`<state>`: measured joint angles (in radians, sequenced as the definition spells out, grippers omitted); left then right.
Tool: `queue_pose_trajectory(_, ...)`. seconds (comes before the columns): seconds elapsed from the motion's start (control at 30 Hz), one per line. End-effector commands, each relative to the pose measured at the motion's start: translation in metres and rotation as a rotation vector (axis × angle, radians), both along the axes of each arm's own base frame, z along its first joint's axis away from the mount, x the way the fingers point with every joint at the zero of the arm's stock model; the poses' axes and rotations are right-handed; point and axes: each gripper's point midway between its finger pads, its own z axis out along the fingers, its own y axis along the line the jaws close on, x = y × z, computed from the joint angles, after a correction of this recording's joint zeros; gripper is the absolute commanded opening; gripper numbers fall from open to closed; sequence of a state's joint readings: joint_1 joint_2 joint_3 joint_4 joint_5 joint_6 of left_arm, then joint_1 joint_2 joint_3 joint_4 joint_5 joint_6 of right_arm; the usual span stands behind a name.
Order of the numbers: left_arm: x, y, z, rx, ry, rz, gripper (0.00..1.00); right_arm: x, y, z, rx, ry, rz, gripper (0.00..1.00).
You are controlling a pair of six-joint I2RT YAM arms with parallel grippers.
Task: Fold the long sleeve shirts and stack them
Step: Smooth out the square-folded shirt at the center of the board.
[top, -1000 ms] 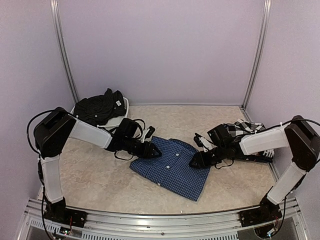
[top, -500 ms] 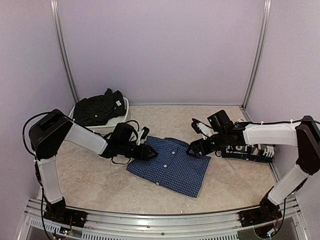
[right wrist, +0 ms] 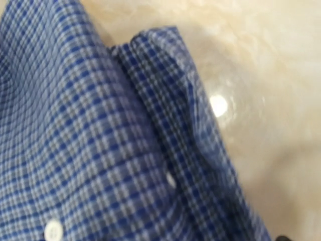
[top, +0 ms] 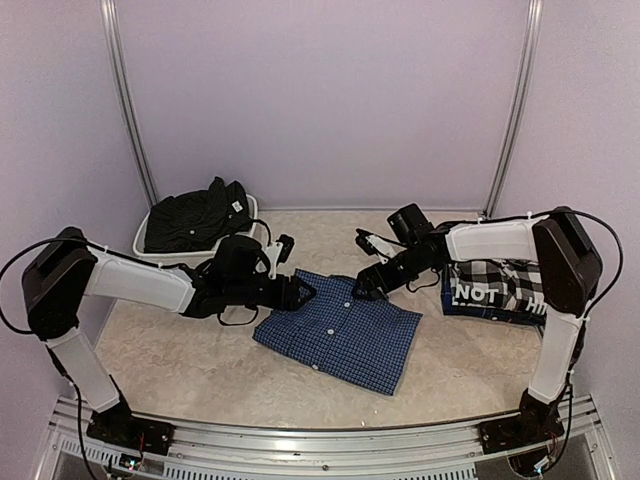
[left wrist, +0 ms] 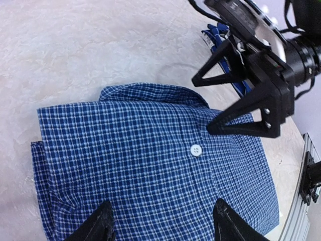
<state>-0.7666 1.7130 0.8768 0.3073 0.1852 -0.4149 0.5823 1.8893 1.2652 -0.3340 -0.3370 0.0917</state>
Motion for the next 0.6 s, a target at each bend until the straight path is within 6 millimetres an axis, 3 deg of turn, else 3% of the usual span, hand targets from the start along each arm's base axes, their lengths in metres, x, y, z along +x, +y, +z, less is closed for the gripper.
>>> queue_pose_trajectory(0.0, -0.027, 0.001, -0.009, 0.042, -0.011, -0.004, 0.63, 0.004, 0.01, 0.002, 0.045, 0.024, 0.099, 0.95)
queue_pose_trajectory(0.33, -0.081, -0.002, -0.031, 0.102, 0.008, -0.029, 0.64, 0.009, 0.007, -0.026, 0.065, 0.097, 0.158, 0.95)
queue_pose_trajectory(0.57, -0.087, 0.0, -0.043, 0.124, 0.006, -0.017, 0.64, 0.003, 0.009, -0.04, 0.084, 0.148, 0.191, 0.95)
